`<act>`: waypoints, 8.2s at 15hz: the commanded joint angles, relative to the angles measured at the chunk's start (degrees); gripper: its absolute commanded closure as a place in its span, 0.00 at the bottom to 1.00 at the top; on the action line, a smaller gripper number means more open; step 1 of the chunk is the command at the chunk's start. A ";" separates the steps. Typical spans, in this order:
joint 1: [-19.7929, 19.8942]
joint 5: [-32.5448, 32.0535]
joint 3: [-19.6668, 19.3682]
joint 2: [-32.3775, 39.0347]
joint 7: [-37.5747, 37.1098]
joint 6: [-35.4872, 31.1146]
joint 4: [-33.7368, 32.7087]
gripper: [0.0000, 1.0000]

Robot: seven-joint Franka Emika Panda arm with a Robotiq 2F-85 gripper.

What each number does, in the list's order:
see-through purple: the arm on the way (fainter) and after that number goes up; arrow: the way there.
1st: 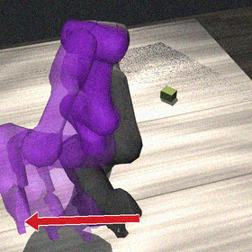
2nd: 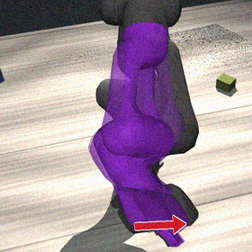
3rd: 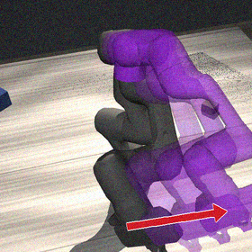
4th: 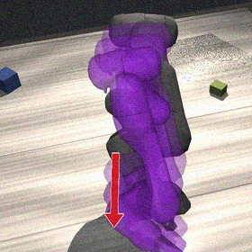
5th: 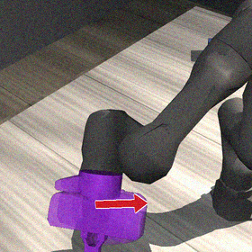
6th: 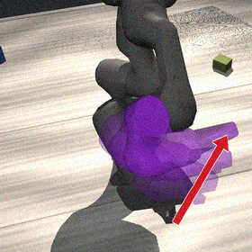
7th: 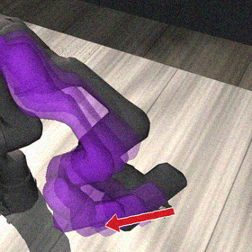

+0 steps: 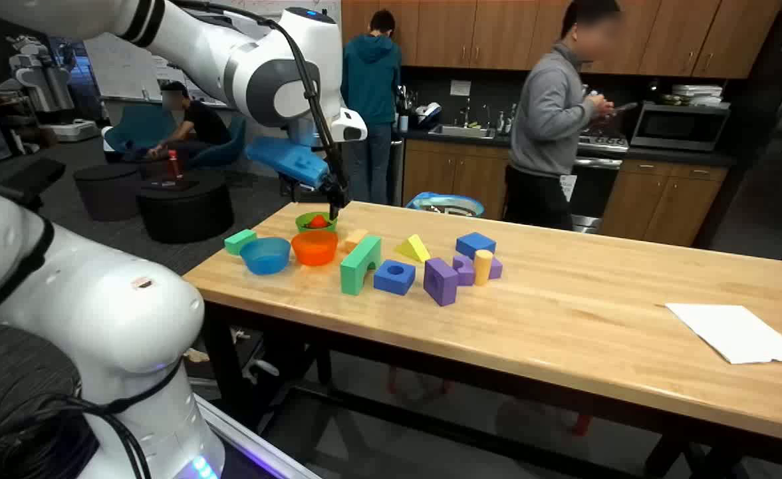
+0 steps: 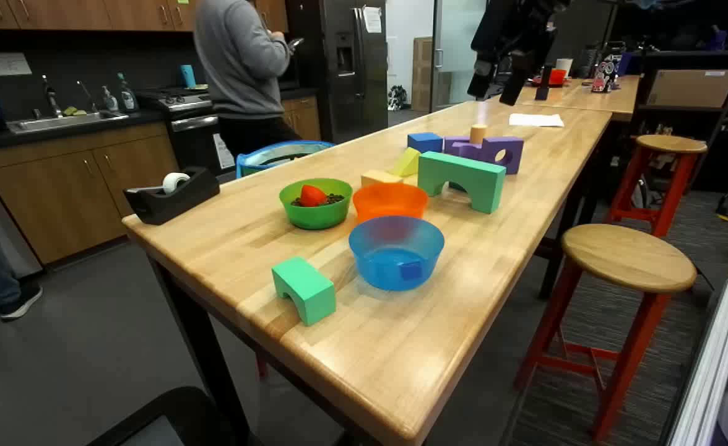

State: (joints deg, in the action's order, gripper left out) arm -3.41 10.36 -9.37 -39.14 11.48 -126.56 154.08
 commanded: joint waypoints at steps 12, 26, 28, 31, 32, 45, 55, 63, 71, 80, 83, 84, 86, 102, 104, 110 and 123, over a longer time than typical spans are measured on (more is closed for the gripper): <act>0.61 0.43 0.55 0.06 0.33 0.26 -0.15 0.00; 5.62 -11.29 6.13 5.00 -5.23 -7.18 -0.54 0.00; 5.71 -11.20 6.07 7.69 -5.75 -9.25 -1.25 0.00; 5.82 -11.53 5.72 11.73 -5.13 -11.53 -2.52 0.00; 6.09 -11.80 5.77 12.91 -5.18 -12.04 -3.01 0.00; 7.61 -14.68 5.15 26.95 -4.06 -15.77 -7.28 0.00; 7.61 -16.33 5.43 30.40 -4.15 -17.90 -7.75 0.27; 7.49 -16.53 5.48 30.85 -4.31 -17.04 -8.78 0.84; 7.49 -17.53 5.56 28.20 -4.53 -16.09 -6.30 0.84; 5.36 -16.84 7.58 22.45 -3.98 -15.47 -0.94 0.84; 4.69 -17.22 8.69 21.09 -4.75 -16.15 0.62 0.84; 4.49 -17.09 8.89 20.79 -4.72 -16.11 0.92 0.84; 4.20 -16.76 9.06 20.48 -4.61 -16.11 1.20 0.84; 4.13 -16.48 9.03 16.51 -4.94 -15.21 1.37 0.00; 4.13 -16.01 8.65 14.90 -4.63 -14.99 1.07 0.00; 5.39 -15.15 6.08 12.19 -3.66 -13.21 -1.46 0.00; 10.13 -13.91 -0.60 13.20 -3.21 -10.64 -8.07 0.00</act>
State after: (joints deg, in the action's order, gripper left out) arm 6.30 -5.00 -9.09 -25.88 7.33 -138.24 147.07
